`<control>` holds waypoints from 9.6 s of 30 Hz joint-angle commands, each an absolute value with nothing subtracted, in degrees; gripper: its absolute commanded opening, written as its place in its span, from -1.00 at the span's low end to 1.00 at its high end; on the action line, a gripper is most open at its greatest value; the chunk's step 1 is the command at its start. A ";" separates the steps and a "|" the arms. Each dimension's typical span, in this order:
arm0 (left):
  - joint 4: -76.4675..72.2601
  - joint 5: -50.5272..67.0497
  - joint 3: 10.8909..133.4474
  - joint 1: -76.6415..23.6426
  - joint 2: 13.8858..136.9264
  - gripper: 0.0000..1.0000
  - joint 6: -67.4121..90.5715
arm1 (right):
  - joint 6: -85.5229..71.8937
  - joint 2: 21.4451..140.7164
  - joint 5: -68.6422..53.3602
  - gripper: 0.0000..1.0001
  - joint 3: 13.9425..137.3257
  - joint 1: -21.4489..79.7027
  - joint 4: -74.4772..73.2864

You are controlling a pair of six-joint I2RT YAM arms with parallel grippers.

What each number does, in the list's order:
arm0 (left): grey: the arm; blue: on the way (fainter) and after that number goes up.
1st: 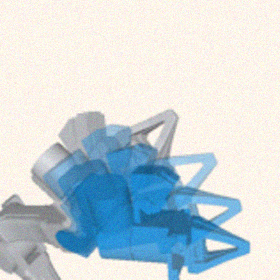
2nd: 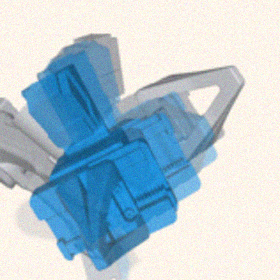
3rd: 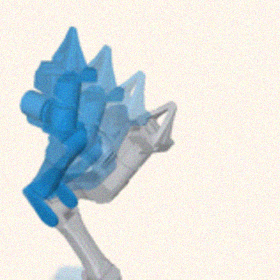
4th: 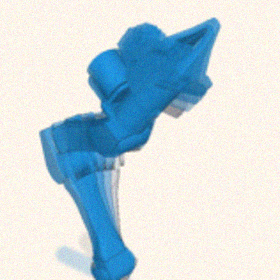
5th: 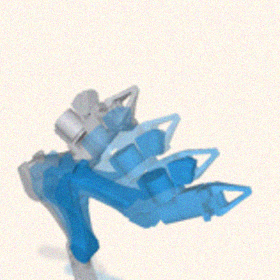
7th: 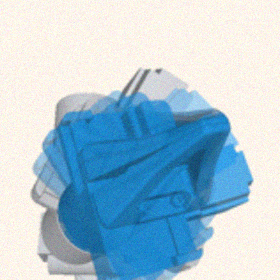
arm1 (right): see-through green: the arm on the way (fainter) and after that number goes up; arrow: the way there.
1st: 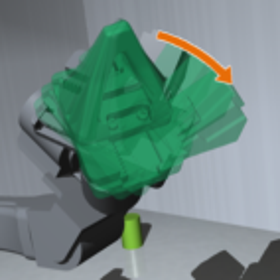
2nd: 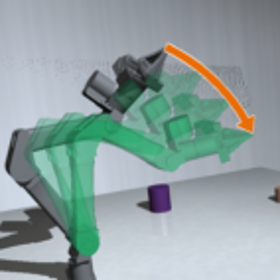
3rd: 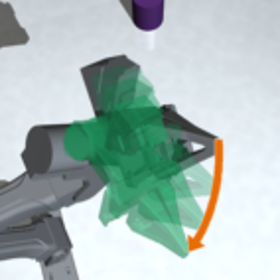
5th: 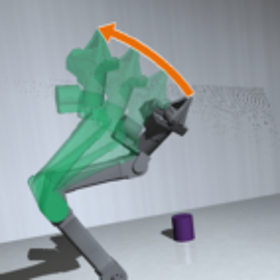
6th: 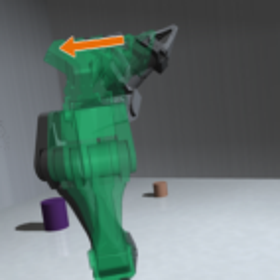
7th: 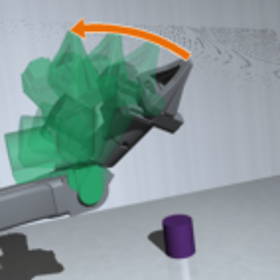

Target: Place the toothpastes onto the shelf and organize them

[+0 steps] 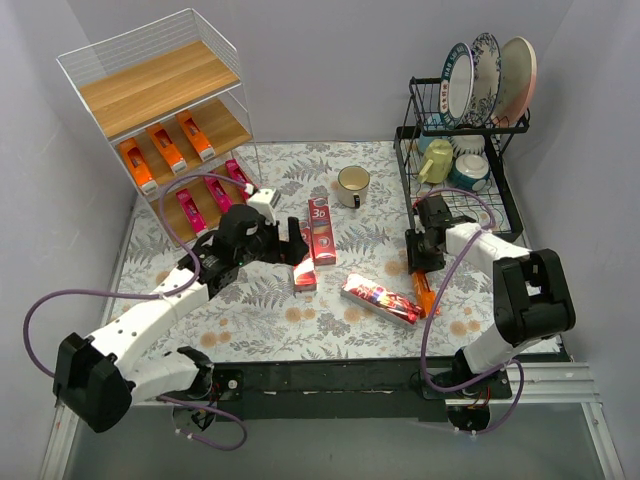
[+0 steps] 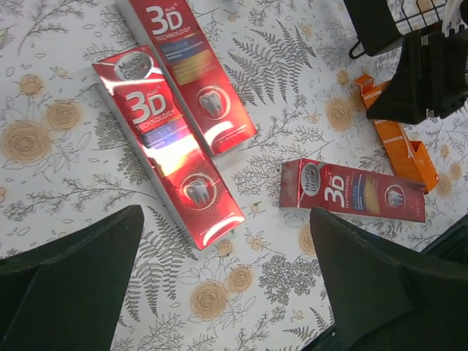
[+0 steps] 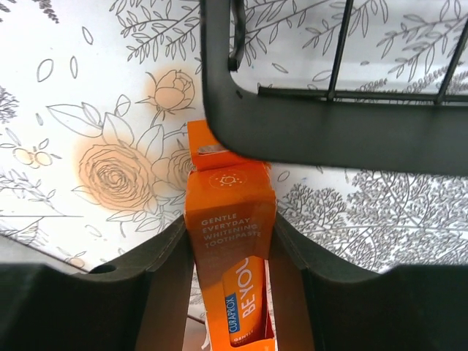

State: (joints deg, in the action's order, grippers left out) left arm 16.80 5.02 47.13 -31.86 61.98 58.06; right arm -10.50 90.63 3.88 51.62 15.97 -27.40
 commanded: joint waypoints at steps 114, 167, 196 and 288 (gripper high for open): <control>59.77 -60.64 92.90 -66.63 91.86 -0.61 88.78 | -16.53 52.83 15.90 0.77 56.17 13.10 -20.74; 31.12 -38.59 109.87 -19.07 102.57 -0.49 58.71 | -5.45 27.16 23.64 0.70 35.87 15.12 -11.60; 27.25 -38.58 106.52 -18.63 102.22 -0.30 56.95 | -4.83 22.67 26.63 0.68 33.05 17.05 -10.46; 14.85 -55.99 50.27 -62.75 105.91 0.42 96.15 | -6.42 16.96 22.24 0.57 26.10 17.31 -6.07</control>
